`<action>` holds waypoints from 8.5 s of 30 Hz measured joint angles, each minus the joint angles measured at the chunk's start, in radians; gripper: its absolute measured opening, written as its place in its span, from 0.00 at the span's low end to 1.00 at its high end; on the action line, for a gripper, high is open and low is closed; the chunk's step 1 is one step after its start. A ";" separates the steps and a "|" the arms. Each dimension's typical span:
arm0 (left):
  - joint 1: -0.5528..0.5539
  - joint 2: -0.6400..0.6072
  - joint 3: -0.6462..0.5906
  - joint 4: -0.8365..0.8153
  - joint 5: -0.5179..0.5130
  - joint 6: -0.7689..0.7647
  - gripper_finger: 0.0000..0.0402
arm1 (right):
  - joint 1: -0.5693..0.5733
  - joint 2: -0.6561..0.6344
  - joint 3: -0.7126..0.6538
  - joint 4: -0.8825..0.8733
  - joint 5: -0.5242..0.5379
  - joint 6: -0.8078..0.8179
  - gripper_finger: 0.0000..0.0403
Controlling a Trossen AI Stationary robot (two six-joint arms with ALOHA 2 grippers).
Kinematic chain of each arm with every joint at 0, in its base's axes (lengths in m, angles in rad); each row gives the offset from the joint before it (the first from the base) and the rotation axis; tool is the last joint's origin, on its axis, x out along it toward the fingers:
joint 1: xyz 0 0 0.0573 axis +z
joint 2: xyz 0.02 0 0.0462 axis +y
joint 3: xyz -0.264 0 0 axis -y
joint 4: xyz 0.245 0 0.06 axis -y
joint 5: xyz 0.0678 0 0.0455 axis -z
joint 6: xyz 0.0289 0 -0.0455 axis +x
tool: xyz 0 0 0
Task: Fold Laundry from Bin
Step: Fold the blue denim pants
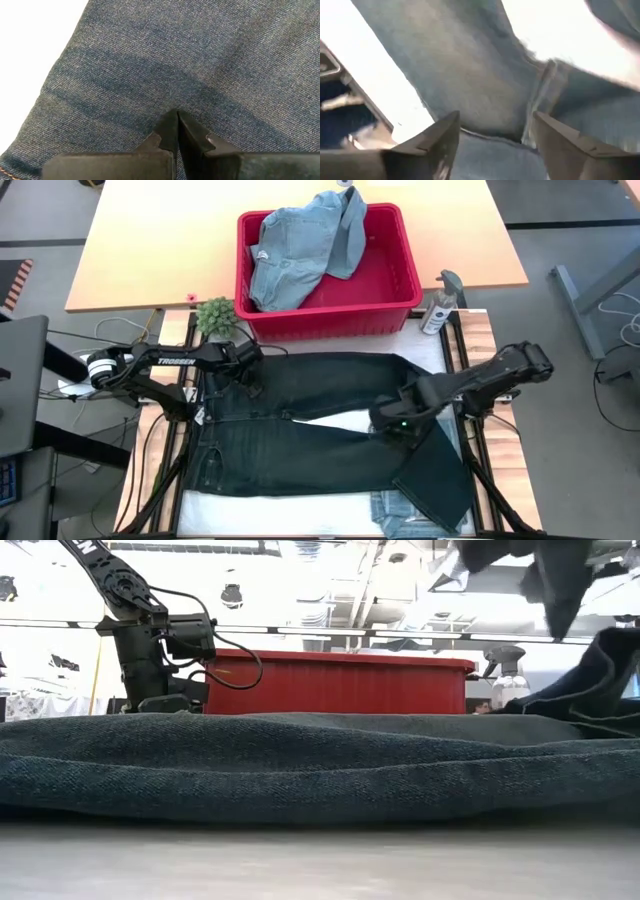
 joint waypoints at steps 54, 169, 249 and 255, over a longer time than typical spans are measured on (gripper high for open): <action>0.012 0.001 0.000 0.016 0.049 0.000 0.00 | -0.040 -0.246 -0.372 -0.123 0.256 0.814 0.06; 0.011 0.001 -0.001 0.020 0.064 0.040 0.00 | -0.575 -0.065 -0.520 -0.068 0.309 0.056 0.75; 0.011 0.002 -0.002 0.036 0.059 0.042 0.00 | -0.539 0.035 -0.377 -0.152 0.342 0.066 0.15; 0.011 0.002 -0.002 0.037 0.059 0.042 0.00 | -0.652 0.003 -0.378 -0.046 0.389 0.010 0.28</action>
